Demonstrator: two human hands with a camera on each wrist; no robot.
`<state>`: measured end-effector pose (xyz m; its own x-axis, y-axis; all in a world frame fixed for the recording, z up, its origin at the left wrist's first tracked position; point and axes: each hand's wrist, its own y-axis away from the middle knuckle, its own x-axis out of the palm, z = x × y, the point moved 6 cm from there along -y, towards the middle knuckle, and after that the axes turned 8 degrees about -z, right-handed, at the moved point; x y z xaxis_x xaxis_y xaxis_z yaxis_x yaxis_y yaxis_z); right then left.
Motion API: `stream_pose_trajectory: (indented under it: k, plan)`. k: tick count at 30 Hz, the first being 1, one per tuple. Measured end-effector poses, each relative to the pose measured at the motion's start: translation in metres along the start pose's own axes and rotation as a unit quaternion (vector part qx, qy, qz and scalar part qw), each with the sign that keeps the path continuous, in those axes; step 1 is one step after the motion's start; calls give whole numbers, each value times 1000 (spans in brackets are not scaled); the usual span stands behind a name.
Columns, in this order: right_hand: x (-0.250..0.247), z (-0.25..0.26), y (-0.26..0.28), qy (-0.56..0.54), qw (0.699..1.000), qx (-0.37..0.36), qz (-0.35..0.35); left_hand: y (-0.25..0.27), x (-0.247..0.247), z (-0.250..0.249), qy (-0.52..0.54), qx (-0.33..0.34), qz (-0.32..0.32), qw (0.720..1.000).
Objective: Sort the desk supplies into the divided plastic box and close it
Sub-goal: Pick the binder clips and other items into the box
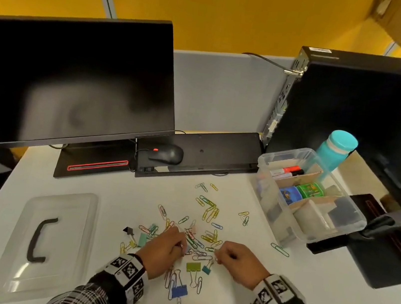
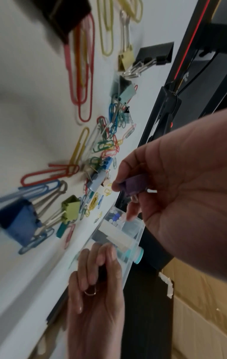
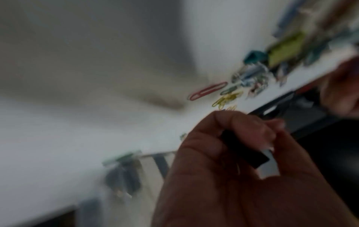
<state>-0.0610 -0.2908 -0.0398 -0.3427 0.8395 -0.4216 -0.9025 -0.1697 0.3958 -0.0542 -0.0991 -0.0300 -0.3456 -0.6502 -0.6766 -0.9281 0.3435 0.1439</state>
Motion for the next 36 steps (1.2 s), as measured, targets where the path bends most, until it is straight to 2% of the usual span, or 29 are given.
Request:
stream_pose_trajectory:
  k: [1,3,5,6,8,10,14,18,23,27,31,34,36]
  plan:
    - [4,3,1,110,993,-49,15,1,3,1,-14,6,14,1000]
    - [15,8,5,287,951,-104,55,4,8,-1,-48,24,45,998]
    - [24,6,7,394,908,-124,74,7,11,-4,-39,33,68,996]
    - [27,6,7,410,899,-132,75,8,12,-7,-25,31,74,996]
    - [30,6,7,423,893,-140,72,7,14,-9,-38,36,86,995]
    - [32,4,7,425,892,-135,72,5,18,-10,-117,56,112,985]
    - [31,1,4,427,895,-100,77,1,29,-20,-262,154,139,943]
    - [28,-4,3,419,902,-55,85,-3,30,-26,-290,197,143,925]
    - [13,-5,4,371,925,-48,67,-5,35,-28,-318,226,162,907]
    - [-26,21,7,330,940,-89,-6,-8,36,-29,-328,233,172,899]
    - [-96,55,12,262,946,-108,-158,-9,37,-30,-336,233,179,895]
    - [-156,64,20,236,928,-59,-283,-11,36,-29,-335,234,171,896]
    - [-189,61,25,264,908,14,-325,-16,31,-32,-324,225,143,908]
